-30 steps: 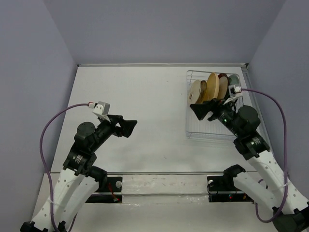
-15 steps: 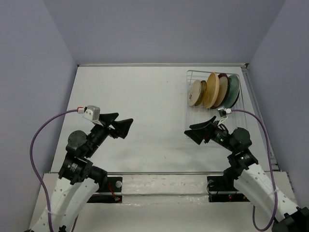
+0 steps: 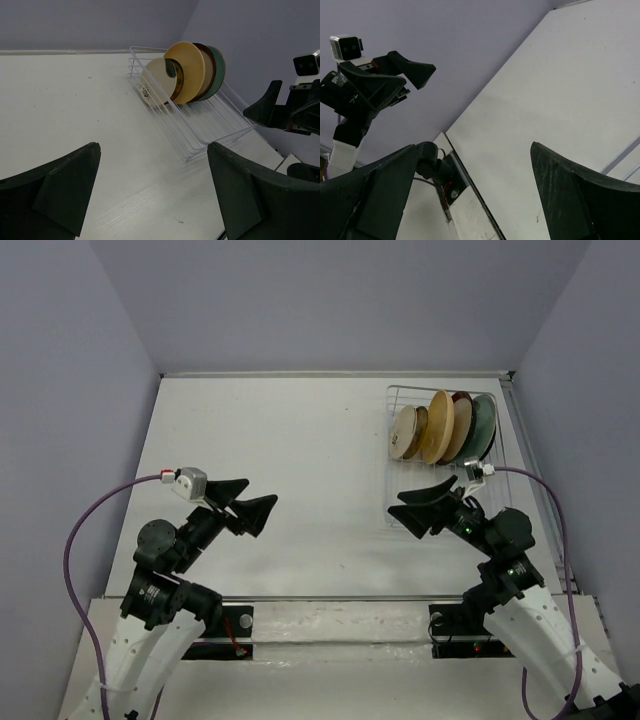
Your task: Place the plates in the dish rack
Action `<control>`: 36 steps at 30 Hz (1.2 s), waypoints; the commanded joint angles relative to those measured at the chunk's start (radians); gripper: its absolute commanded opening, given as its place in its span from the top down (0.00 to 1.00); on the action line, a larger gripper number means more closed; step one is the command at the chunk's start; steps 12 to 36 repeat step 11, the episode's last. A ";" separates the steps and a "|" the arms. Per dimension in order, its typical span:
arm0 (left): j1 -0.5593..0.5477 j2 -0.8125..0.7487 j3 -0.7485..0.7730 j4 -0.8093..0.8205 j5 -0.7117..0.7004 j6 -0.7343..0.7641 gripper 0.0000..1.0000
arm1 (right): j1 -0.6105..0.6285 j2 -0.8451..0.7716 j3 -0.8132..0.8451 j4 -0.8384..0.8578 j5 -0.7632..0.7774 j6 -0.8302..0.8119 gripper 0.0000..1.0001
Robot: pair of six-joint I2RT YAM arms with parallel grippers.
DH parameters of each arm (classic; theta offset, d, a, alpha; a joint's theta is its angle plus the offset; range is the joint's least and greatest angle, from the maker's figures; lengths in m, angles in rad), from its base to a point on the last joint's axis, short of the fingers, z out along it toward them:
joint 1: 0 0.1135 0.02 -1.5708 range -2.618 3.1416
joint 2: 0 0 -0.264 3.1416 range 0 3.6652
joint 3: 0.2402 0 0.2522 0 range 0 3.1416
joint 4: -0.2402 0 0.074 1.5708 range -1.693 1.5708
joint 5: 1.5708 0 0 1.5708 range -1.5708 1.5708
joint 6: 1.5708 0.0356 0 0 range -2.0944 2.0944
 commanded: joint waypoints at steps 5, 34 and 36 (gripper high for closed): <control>0.007 -0.010 -0.007 0.067 0.050 0.010 0.01 | -0.003 0.033 0.056 -0.007 0.018 0.003 0.00; 0.019 0.007 -0.005 0.070 0.075 0.013 0.01 | -0.003 0.108 0.078 0.032 0.003 -0.004 0.00; 0.019 0.007 -0.005 0.070 0.075 0.013 0.01 | -0.003 0.108 0.078 0.032 0.003 -0.004 0.00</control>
